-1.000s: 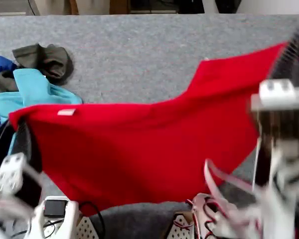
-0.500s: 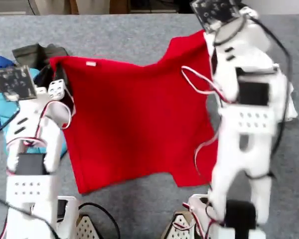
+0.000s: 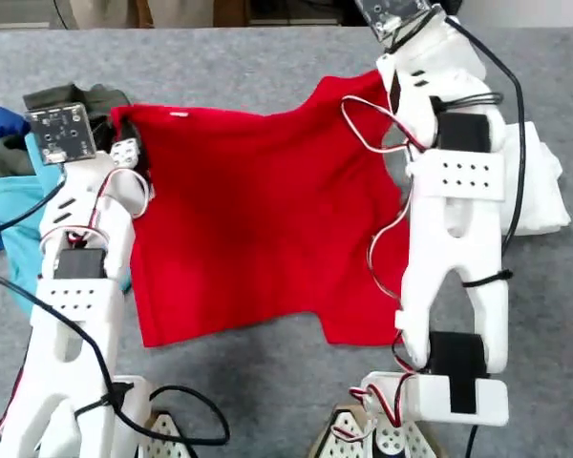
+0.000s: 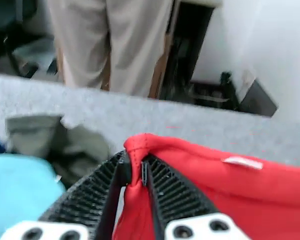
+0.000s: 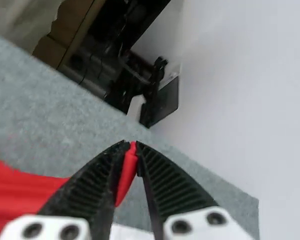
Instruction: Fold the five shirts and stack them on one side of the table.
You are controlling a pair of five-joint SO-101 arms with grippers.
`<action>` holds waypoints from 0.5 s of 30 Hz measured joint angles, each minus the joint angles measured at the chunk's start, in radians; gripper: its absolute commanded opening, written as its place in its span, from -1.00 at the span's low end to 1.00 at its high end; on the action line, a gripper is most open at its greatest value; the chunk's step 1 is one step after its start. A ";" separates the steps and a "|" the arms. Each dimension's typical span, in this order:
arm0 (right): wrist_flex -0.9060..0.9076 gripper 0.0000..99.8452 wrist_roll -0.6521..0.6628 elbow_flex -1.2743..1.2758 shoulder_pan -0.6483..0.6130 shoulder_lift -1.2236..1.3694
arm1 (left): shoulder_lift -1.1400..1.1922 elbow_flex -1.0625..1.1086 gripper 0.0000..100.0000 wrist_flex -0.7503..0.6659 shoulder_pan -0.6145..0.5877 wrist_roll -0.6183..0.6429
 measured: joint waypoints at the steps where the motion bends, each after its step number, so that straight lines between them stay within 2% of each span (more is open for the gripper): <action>1: 0.054 -1.00 0.017 -0.020 0.000 0.000 | -0.005 -0.003 -0.96 0.037 -0.006 0.000; 8: 0.376 -1.00 0.155 -0.091 0.000 0.000 | -0.204 -0.006 -0.96 0.367 -0.049 0.000; 12: 0.463 -1.00 0.204 -0.091 0.015 -0.002 | -0.388 -0.006 -0.96 0.569 -0.048 0.000; 15: 0.493 -1.00 0.236 -0.043 0.034 -0.043 | -0.532 0.014 -0.96 0.700 0.000 0.000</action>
